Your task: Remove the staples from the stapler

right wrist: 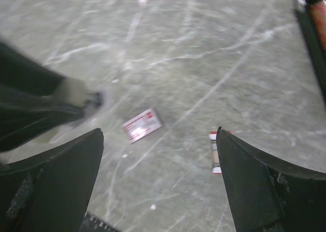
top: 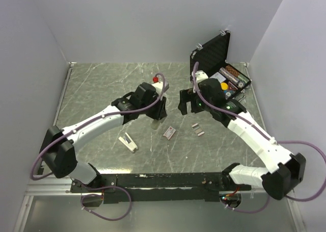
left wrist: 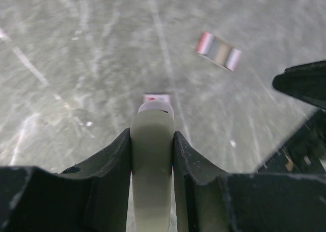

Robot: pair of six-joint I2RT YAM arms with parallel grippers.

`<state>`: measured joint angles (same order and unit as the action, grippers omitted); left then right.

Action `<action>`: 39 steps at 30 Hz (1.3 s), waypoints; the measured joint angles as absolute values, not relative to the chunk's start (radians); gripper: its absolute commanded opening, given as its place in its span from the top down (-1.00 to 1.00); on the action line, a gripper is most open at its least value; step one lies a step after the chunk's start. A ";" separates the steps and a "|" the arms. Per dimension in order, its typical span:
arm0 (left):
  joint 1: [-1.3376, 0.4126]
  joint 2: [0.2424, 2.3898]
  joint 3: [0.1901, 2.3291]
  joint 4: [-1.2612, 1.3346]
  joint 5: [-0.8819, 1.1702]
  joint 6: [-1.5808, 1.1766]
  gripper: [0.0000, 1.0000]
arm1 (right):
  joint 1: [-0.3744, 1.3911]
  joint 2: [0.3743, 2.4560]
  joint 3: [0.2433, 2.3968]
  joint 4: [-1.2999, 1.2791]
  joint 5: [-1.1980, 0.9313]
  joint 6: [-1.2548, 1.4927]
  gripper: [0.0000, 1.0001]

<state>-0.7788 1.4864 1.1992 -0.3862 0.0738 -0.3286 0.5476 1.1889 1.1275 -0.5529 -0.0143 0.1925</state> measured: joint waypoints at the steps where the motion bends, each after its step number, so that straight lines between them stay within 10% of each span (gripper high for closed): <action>1: -0.779 1.475 1.199 -0.389 0.108 -0.315 0.99 | 0.548 1.166 1.127 -0.555 -0.051 0.180 -0.93; 13: -0.728 1.306 1.079 -0.361 0.469 -0.222 0.99 | 0.548 1.045 1.076 -0.500 -0.439 0.071 -0.58; 27: -0.624 1.225 0.993 -0.246 0.852 -0.234 0.99 | 0.549 1.080 1.077 -0.421 -0.726 0.040 0.97; 39: -0.621 1.214 0.974 -0.205 0.930 -0.249 0.99 | 0.550 1.145 1.080 -0.405 -0.836 0.054 1.00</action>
